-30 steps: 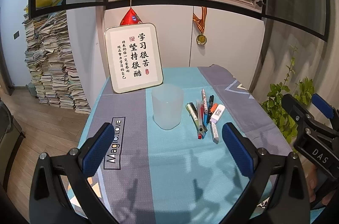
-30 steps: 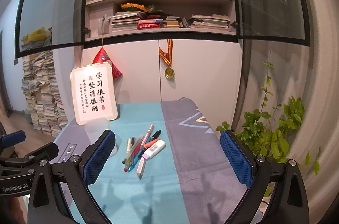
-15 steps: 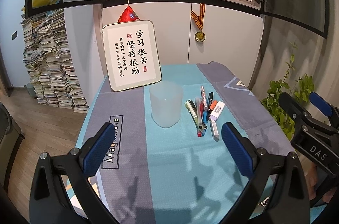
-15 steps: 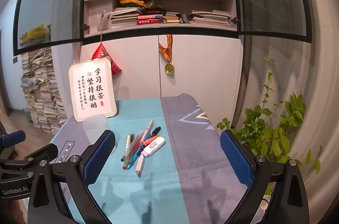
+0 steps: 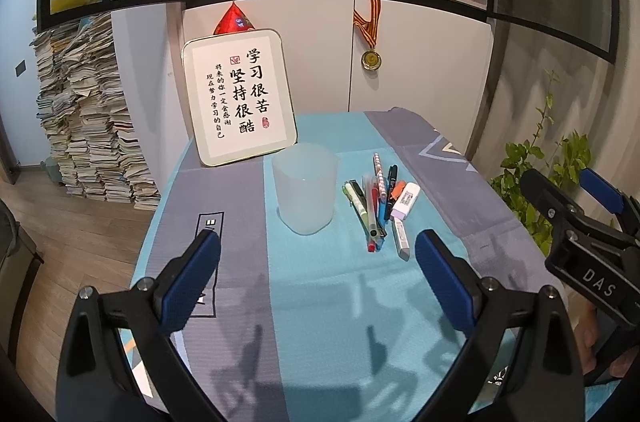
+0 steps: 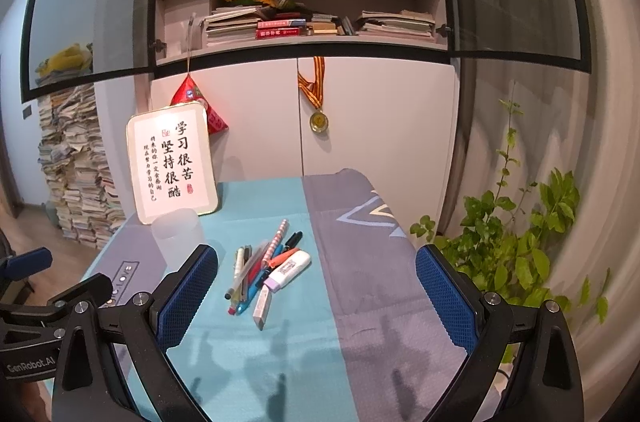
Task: Organize stationery
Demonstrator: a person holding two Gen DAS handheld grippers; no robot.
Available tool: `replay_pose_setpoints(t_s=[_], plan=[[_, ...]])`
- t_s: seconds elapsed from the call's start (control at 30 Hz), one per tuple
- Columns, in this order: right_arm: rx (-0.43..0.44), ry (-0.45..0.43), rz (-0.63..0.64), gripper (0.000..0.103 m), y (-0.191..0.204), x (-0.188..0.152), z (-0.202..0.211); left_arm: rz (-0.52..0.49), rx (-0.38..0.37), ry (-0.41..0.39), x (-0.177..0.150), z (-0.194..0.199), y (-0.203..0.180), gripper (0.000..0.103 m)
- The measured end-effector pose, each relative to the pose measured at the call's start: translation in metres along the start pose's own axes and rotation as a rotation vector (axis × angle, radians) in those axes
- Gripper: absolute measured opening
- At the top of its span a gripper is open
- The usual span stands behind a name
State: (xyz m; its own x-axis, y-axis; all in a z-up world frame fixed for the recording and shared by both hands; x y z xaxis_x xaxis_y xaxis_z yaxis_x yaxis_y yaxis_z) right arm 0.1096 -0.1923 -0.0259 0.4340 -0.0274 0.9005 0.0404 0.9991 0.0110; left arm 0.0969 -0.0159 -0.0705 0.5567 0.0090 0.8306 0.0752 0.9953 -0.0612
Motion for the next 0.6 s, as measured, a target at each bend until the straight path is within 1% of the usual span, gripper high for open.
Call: replay_pose_setpoints(t_s=[0.17, 0.23, 0.5, 0.6], plan=[[-0.005, 0.002, -0.002, 0.099, -0.002, -0.001, -0.002, -0.001, -0.006, 0.008, 0.0, -0.003, 0.0, 0.095], [-0.011, 0.005, -0.009, 0.099, -0.004, -0.002, -0.005, -0.002, -0.009, 0.015, -0.001, -0.005, -0.001, 0.091], [-0.01, 0.024, -0.016, 0.099, -0.009, -0.005, -0.012, -0.001, -0.025, 0.037, -0.006, -0.011, -0.004, 0.086], [-0.009, 0.027, -0.015, 0.099, -0.01, -0.005, -0.012, 0.003, -0.031, 0.045, -0.007, -0.014, -0.004, 0.082]])
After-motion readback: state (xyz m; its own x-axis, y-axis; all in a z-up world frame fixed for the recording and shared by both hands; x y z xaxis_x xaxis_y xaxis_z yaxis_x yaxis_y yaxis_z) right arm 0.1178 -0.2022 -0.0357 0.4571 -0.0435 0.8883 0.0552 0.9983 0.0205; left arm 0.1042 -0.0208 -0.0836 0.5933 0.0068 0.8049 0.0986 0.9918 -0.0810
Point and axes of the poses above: each gripper's, at about its wrist camera, not at the fingertips, and z roughly against the way its jaws point, y to its left, x to its top, the point moved 9 cm from there along -z, roughly the way its jaws point, and after that the axes turned 5 degrees about -x, right-handed, at the moved point
